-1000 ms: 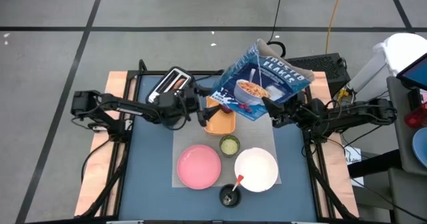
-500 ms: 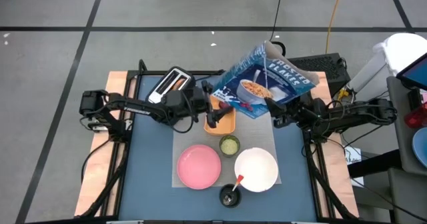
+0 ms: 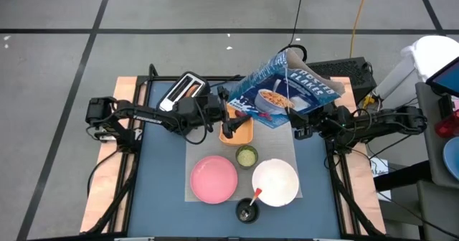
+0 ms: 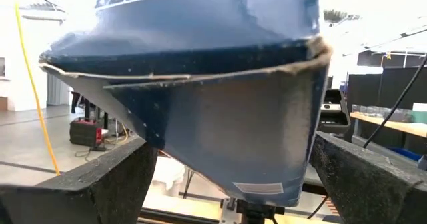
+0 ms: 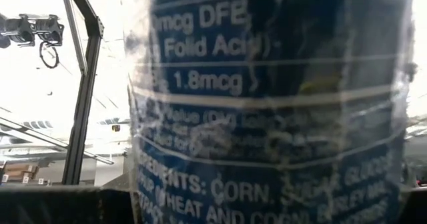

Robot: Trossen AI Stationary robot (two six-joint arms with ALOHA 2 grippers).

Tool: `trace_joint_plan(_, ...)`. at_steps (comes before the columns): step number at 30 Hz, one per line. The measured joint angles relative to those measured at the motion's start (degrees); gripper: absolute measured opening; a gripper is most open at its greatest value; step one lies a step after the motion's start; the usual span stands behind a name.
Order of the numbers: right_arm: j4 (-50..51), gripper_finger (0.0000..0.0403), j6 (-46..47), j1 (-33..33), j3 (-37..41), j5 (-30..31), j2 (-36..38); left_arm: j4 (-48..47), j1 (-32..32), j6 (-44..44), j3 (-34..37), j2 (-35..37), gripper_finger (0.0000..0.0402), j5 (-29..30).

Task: Arrange a breakfast setting
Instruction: Pour the cereals into the white bowl

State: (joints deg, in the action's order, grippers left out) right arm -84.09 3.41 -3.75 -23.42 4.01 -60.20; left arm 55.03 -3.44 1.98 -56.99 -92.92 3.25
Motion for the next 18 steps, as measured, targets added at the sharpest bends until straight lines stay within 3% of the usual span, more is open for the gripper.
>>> trace_joint_plan(18, 5.81, 0.0212, -0.03, 0.0, 0.0, 0.22, -0.04, 2.52, 0.04, -2.67, 0.0, -0.01, 0.0387, -0.24)
